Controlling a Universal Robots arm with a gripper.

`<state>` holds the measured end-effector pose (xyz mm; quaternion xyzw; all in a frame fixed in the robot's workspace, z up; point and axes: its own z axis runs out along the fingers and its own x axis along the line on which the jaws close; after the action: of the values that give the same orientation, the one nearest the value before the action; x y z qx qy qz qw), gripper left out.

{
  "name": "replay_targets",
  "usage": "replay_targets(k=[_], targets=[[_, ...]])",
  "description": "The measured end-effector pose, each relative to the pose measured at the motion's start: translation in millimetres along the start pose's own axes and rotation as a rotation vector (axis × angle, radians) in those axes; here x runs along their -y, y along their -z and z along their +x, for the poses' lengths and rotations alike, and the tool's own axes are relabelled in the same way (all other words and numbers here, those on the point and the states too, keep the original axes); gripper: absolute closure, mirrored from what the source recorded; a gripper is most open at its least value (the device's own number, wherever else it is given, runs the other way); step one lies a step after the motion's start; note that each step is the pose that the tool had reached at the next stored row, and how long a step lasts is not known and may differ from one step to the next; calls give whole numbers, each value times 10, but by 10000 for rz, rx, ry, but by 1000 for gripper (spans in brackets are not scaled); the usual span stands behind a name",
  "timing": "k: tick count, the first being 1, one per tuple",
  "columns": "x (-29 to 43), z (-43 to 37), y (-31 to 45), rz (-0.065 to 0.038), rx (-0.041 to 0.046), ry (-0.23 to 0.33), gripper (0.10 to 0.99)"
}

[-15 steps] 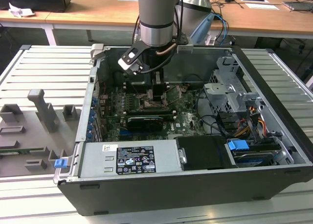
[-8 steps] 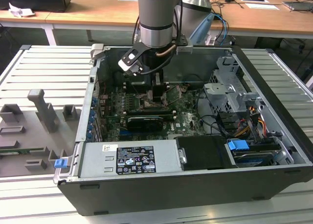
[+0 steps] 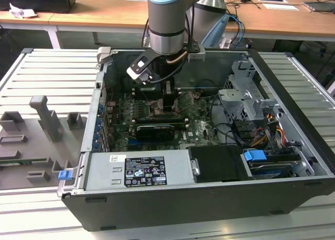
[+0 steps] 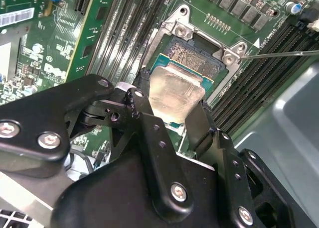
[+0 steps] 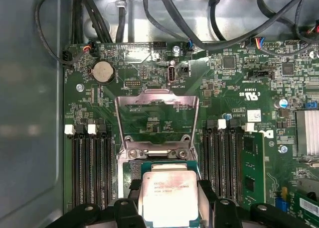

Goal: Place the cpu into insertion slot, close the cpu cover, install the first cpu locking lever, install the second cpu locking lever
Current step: 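Place the cpu into insertion slot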

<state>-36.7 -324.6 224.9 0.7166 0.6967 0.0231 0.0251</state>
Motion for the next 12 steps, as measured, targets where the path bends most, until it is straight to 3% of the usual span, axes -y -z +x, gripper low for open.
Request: replay_targets(k=[7, 12], targets=[[14, 11, -151, 42, -2, -58, 557], [19, 68, -200, 58, 1, -65, 557]])
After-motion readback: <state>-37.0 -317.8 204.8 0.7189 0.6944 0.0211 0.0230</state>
